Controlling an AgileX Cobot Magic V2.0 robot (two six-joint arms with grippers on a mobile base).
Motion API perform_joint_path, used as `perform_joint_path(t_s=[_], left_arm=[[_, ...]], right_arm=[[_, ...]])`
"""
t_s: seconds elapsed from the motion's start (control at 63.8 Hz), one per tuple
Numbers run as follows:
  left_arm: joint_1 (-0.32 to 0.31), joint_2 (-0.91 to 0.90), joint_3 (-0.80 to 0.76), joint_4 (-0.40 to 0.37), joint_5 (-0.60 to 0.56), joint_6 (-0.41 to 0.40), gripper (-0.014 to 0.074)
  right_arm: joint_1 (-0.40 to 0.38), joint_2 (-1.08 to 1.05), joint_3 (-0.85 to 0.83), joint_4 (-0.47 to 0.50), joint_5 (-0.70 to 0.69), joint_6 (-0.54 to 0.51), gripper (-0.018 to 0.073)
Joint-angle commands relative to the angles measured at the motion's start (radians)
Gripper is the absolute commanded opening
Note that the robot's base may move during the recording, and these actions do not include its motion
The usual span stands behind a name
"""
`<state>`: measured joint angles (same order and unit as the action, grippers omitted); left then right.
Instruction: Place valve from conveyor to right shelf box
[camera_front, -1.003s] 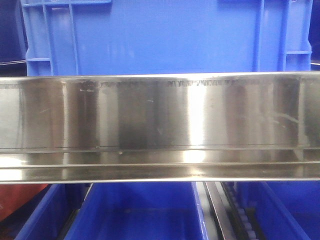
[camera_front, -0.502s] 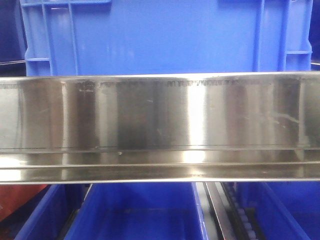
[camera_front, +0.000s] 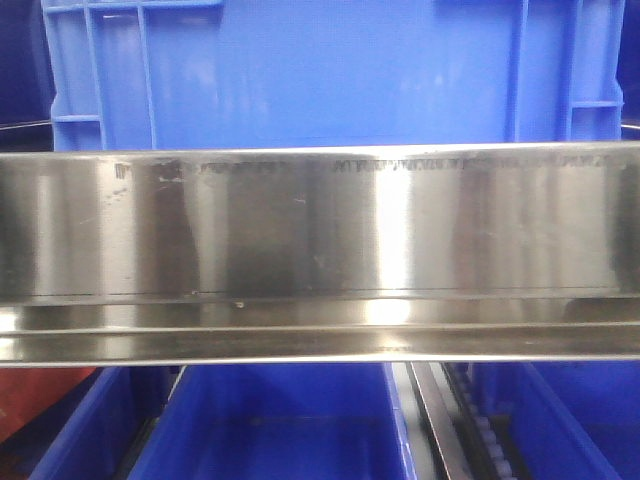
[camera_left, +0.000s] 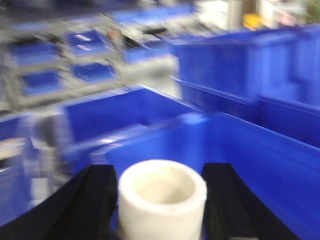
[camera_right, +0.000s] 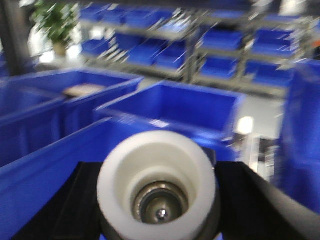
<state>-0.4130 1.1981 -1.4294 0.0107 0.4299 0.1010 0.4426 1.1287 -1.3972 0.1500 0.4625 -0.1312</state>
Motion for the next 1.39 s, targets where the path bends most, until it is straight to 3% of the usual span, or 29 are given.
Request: perform_joint_path(t_s=[0.0,0.408,0.486,0.596,0.815,0.878,0.956,1.034,1.129,1.254,1.379], left_arm=[[-0.050,0.111,-0.097,-0.003,-0.015,0.004,-0.0111],[-0.071,0.391,-0.198,-0.019,0.028,0.004,-0.0111],[-0.071,0.410,-0.198,-0.021,0.035,0.004,-0.0088],[-0.071,0.422,-0.198,-0.025,0.058,0.004,0.0042],[-0.071,0.424,-0.200,-0.027,0.060,0.004,0.0455],[-0.071,0.424,-0.202,-0.027,0.061,0.004,0.0530],[-0.071,0.412,-0.202,-0.028,0.061,0.004,0.0563],[-0.071,0.390,-0.202,-0.030,0.061,0.004,0.0556],[-0.071,0.335,-0.202,-0.030,0.071,0.004,0.0498],[-0.067,0.243,-0.202,-0.025,0.124,0.004,0.0276],[-0.067,0.153,-0.202,0.009,0.202,0.004,-0.0026]], right_arm=[[0.039,0.082,-0.092,-0.004,-0.026,-0.008,-0.0153],[0.047,0.357,-0.169,-0.004,0.064,-0.008,-0.0148],[0.047,0.385,-0.169,-0.004,0.073,-0.008,-0.0106],[0.047,0.402,-0.169,-0.004,0.090,-0.008,0.0035],[0.047,0.398,-0.169,-0.004,0.104,-0.008,0.0445],[0.047,0.390,-0.169,-0.004,0.104,-0.008,0.0508],[0.047,0.372,-0.169,-0.004,0.113,-0.008,0.0534],[0.047,0.340,-0.172,-0.004,0.121,-0.008,0.0505],[0.047,0.284,-0.172,-0.004,0.128,-0.008,0.0395],[0.047,0.192,-0.172,-0.004,0.167,-0.008,0.0126],[0.047,0.095,-0.151,-0.004,0.179,-0.008,-0.0170]])
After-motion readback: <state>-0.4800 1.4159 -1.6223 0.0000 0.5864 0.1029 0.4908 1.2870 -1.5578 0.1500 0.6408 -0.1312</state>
